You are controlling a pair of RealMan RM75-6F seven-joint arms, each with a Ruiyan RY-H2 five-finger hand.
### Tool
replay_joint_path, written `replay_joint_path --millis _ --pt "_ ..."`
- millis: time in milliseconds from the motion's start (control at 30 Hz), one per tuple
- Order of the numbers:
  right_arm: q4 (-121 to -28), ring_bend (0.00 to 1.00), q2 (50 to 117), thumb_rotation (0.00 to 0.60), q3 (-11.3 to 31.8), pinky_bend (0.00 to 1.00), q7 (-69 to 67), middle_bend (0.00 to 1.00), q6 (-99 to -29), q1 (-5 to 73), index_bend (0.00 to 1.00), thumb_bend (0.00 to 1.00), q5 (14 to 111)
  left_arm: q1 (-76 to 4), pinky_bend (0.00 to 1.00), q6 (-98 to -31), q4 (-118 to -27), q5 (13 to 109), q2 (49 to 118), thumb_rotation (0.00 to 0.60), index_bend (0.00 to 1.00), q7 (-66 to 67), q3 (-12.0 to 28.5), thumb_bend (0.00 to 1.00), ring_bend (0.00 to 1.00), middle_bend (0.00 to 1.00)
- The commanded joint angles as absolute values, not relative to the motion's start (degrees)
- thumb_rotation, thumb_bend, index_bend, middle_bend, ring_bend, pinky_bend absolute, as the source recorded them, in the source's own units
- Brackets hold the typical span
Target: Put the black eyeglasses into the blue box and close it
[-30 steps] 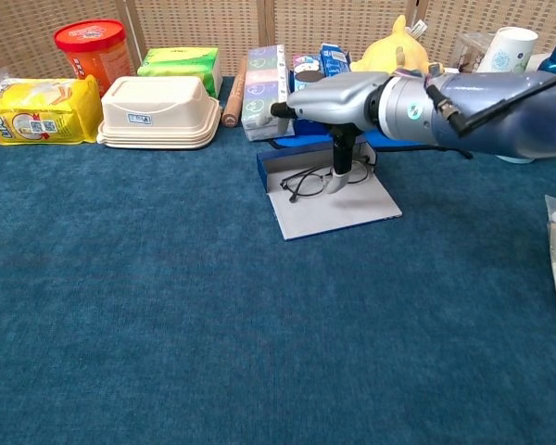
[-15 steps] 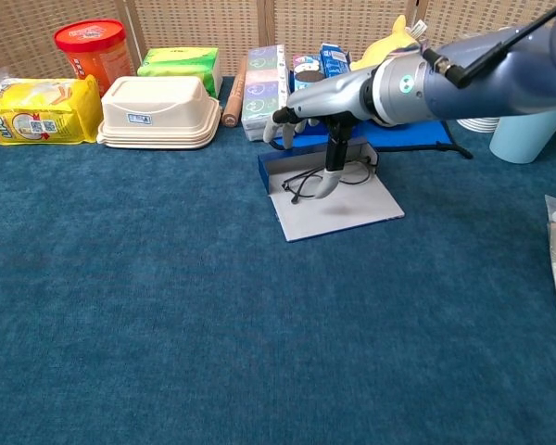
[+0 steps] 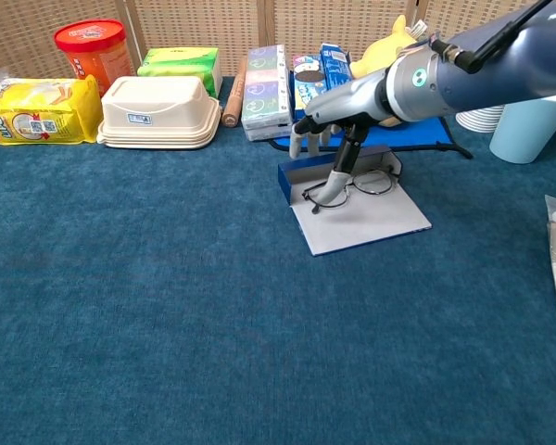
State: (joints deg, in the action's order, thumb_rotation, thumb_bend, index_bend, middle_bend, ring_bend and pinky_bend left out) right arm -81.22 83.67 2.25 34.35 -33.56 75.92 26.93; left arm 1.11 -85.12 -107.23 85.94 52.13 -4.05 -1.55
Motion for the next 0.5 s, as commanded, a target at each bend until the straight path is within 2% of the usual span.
replay_joint_path --millis 33,333,500 --pt "-82.5 0.20 82.5 0.323 0.7 0.17 34.9 0.27 -34.9 76.9 0.18 0.15 24.8 1.0 0.00 -85.0 -107.2 86.1 52.2 0.589 0.11 -4.2 -1.6 0.28 0.08 0.10" --pt "-86.9 0.20 79.1 0.311 -2.8 0.17 34.6 0.27 -37.4 76.8 0.18 0.15 21.1 0.6 0.00 -84.5 -107.0 86.3 52.5 0.588 0.11 -4.4 -1.5 0.28 0.08 0.10" --pt "-90.8 0.20 77.3 0.279 -4.2 0.17 34.0 0.28 -38.5 76.0 0.19 0.15 21.9 0.3 0.00 -84.2 -107.1 86.4 52.8 0.588 0.11 -4.2 -1.5 0.28 0.08 0.10"
